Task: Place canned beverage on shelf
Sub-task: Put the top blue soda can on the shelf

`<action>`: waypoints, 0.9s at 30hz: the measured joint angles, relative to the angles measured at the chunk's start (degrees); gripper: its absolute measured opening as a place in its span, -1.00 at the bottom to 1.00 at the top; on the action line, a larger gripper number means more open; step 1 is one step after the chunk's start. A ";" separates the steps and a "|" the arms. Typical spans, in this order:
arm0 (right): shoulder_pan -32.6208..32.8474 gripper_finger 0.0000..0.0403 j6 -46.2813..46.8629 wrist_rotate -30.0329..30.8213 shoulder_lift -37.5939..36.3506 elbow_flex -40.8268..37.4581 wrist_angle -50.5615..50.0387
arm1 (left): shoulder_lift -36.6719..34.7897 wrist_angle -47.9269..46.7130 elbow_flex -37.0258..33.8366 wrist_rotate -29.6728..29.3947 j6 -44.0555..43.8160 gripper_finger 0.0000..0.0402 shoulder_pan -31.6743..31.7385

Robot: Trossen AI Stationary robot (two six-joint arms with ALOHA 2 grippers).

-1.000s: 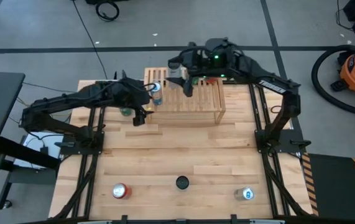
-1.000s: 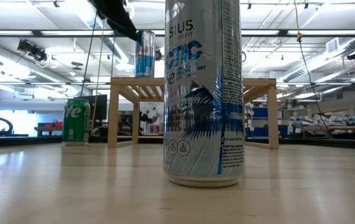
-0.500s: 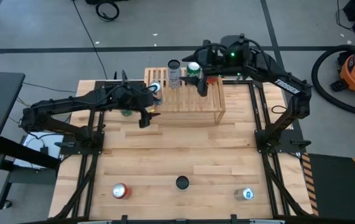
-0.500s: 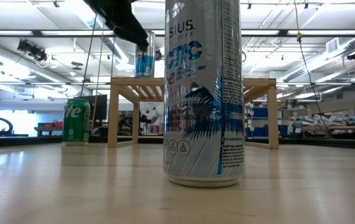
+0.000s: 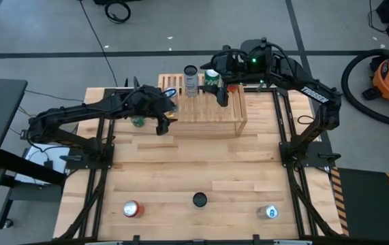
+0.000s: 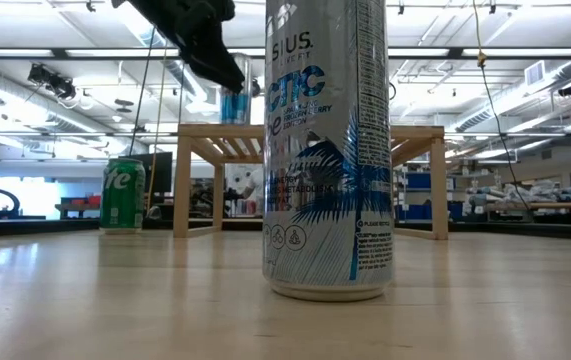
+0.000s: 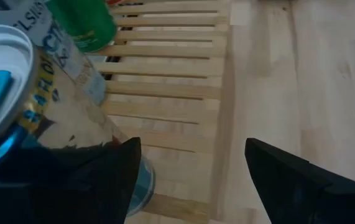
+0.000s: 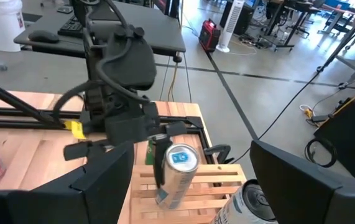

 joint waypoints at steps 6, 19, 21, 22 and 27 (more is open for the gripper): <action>0.00 0.64 0.00 0.00 0.00 0.00 0.02 | 0.56 0.28 0.00 -0.44 -0.08 0.49 1.31; 0.00 0.64 0.00 -0.02 0.00 0.00 0.03 | 1.25 2.66 0.01 -1.47 1.15 0.49 4.59; 0.00 0.64 0.00 -0.02 0.00 0.00 0.03 | 1.78 3.57 0.02 -1.57 1.34 0.49 4.86; 0.00 0.64 0.00 -0.02 0.00 0.00 0.04 | 1.90 3.55 0.00 -1.57 1.39 0.49 5.12; 0.00 0.64 0.00 -0.02 0.00 -0.02 0.04 | 3.12 5.72 0.02 -1.06 1.45 0.49 5.72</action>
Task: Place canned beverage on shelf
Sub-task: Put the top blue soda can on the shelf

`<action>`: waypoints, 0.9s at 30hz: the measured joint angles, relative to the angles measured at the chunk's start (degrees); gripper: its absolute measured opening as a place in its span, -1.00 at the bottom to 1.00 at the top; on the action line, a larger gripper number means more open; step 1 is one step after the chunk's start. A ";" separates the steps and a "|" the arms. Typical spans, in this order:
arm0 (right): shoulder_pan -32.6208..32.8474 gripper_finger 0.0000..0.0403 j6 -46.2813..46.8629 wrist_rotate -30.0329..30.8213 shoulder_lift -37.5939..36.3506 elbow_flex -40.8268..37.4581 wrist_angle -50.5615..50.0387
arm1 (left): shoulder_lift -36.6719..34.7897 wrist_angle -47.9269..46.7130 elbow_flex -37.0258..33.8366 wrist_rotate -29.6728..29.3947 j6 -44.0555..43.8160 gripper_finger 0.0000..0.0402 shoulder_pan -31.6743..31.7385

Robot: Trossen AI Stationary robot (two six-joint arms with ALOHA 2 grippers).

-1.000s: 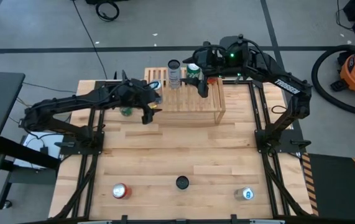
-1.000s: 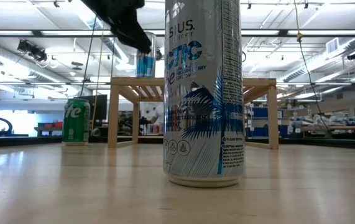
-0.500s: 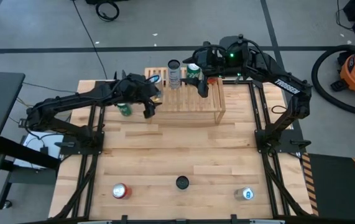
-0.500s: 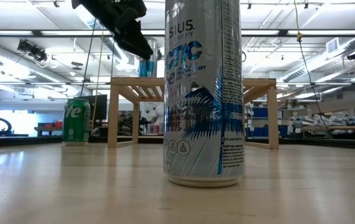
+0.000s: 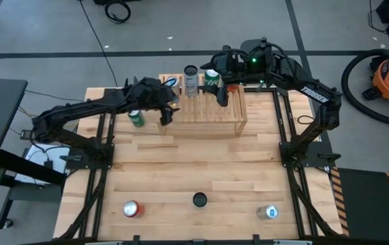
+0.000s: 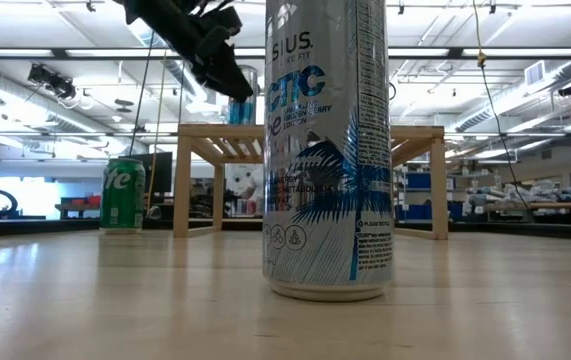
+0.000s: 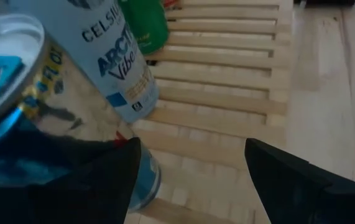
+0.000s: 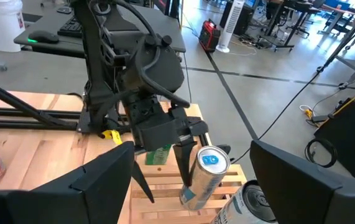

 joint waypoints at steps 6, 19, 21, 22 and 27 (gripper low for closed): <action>0.00 0.64 0.00 -0.02 0.00 0.00 -0.02 | 0.51 0.85 0.00 0.21 0.04 0.49 0.39; 0.00 0.64 0.01 -0.02 0.00 0.00 -0.04 | 0.49 2.69 0.00 0.20 0.08 0.49 3.00; 0.00 0.64 0.00 -0.02 0.00 0.00 -0.04 | 0.49 3.05 0.00 0.23 0.02 0.49 3.55; 0.00 0.64 0.02 -0.02 0.00 0.00 -0.04 | 0.49 3.15 0.00 0.23 0.00 0.49 3.77; 0.00 0.64 0.01 -0.02 0.00 0.00 -0.04 | 0.47 3.49 0.00 0.20 -0.02 0.49 4.21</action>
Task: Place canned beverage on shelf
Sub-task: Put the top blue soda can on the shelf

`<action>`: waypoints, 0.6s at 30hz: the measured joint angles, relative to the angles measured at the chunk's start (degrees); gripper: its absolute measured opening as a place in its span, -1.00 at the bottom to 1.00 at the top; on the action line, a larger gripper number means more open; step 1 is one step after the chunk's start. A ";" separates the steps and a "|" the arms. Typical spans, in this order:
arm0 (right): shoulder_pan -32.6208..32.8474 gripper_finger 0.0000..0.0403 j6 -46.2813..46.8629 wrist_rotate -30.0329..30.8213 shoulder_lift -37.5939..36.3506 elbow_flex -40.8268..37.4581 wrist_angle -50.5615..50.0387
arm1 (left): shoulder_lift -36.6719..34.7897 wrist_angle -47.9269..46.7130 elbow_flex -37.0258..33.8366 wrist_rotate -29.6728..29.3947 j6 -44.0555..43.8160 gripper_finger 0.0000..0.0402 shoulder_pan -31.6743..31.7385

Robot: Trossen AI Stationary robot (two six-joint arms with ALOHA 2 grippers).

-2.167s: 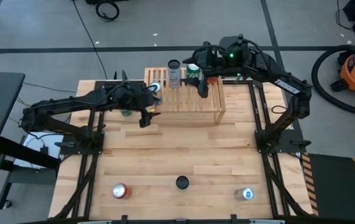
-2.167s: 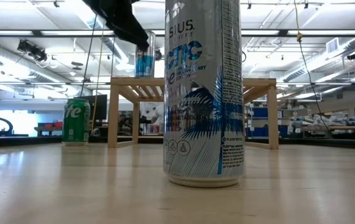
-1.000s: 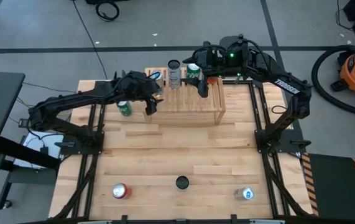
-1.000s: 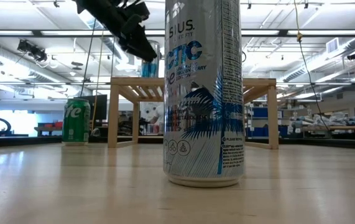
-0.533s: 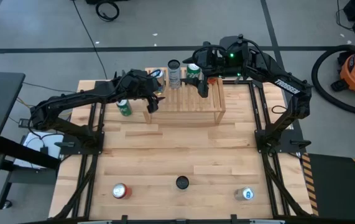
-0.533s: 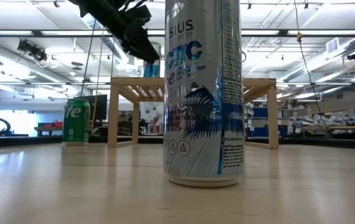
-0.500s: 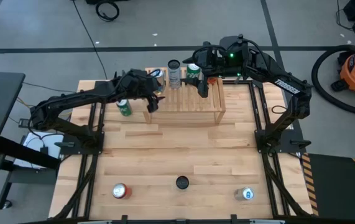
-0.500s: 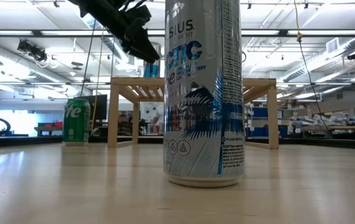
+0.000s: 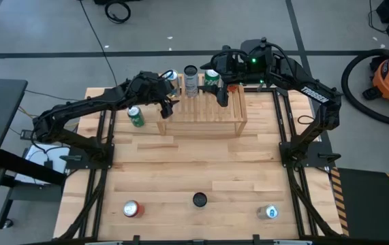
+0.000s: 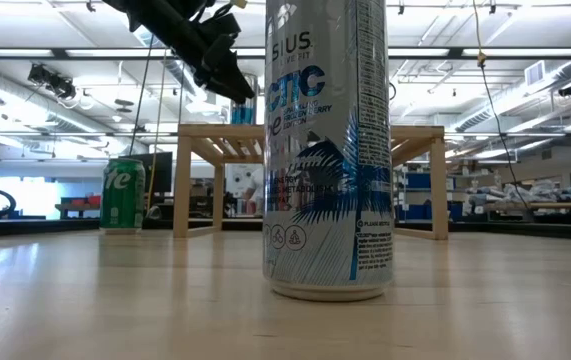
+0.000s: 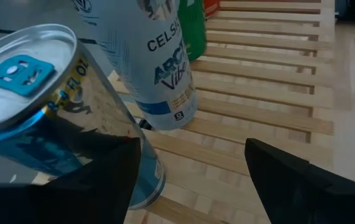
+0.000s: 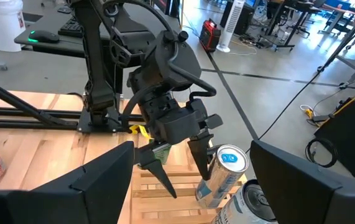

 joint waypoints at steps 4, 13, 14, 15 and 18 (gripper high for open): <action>0.00 0.64 0.02 0.00 0.02 0.00 0.00 | 0.00 0.18 0.00 0.02 -0.02 0.49 -0.04; 0.00 0.64 0.02 0.00 0.02 0.00 0.00 | 0.00 2.11 0.00 1.97 -0.04 0.49 -0.04; 0.00 0.64 0.02 0.00 0.02 0.00 0.00 | 0.00 2.13 0.00 1.97 -0.04 0.49 -0.04; 0.00 0.64 0.02 -0.01 0.02 0.00 0.00 | 0.00 2.12 0.00 1.97 -0.04 0.49 -0.04; 0.00 0.64 0.02 0.00 0.02 0.00 0.00 | 0.00 2.12 0.00 1.98 -0.07 0.49 -0.04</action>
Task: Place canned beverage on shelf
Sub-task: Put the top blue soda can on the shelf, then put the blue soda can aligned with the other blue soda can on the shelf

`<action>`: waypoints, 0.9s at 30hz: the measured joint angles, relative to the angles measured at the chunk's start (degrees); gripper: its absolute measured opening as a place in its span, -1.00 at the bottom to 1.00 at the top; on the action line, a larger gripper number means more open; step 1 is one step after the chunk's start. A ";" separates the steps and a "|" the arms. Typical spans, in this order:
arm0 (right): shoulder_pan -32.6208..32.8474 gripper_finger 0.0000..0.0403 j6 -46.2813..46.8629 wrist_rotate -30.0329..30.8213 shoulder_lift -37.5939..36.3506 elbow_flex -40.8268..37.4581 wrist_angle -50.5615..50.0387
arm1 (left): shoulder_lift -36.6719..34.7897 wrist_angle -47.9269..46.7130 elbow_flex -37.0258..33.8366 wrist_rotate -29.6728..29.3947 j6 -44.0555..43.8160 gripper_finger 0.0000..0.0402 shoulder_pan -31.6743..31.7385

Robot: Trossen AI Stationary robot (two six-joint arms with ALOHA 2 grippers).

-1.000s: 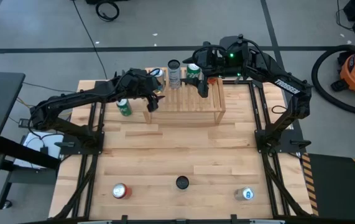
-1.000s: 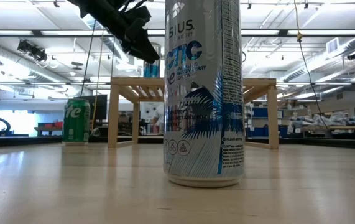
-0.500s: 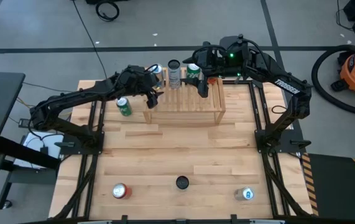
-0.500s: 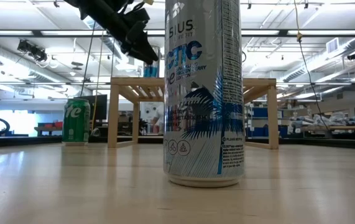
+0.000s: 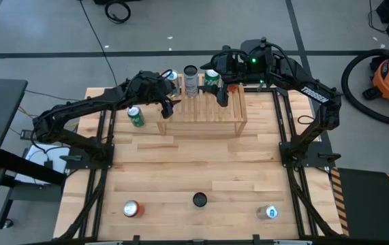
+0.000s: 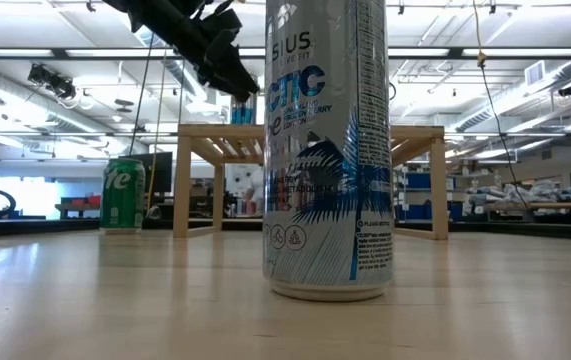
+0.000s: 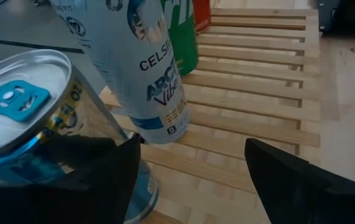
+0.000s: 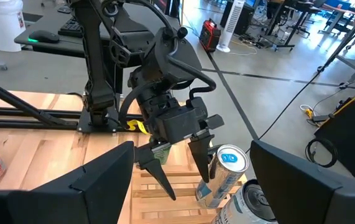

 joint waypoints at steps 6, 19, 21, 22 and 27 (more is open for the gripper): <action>0.31 0.64 2.80 -0.32 0.00 0.00 -0.83 | -1.37 -6.10 0.95 1.88 -1.21 0.49 -2.32; 7.22 0.60 8.61 -1.92 0.41 -3.77 -16.66 | -11.36 -15.64 5.76 2.05 -6.51 0.49 -12.97; 9.01 0.58 10.41 -1.90 0.33 -5.31 -16.62 | -12.45 -15.77 5.91 1.95 -8.45 0.49 -14.27; 9.94 0.57 11.21 -1.90 0.33 -5.98 -16.70 | -12.88 -15.80 5.95 2.04 -9.26 0.49 -14.90; 14.83 0.53 18.02 -2.25 0.28 -9.18 -16.58 | -13.97 -18.22 5.99 1.99 -12.60 0.49 -17.41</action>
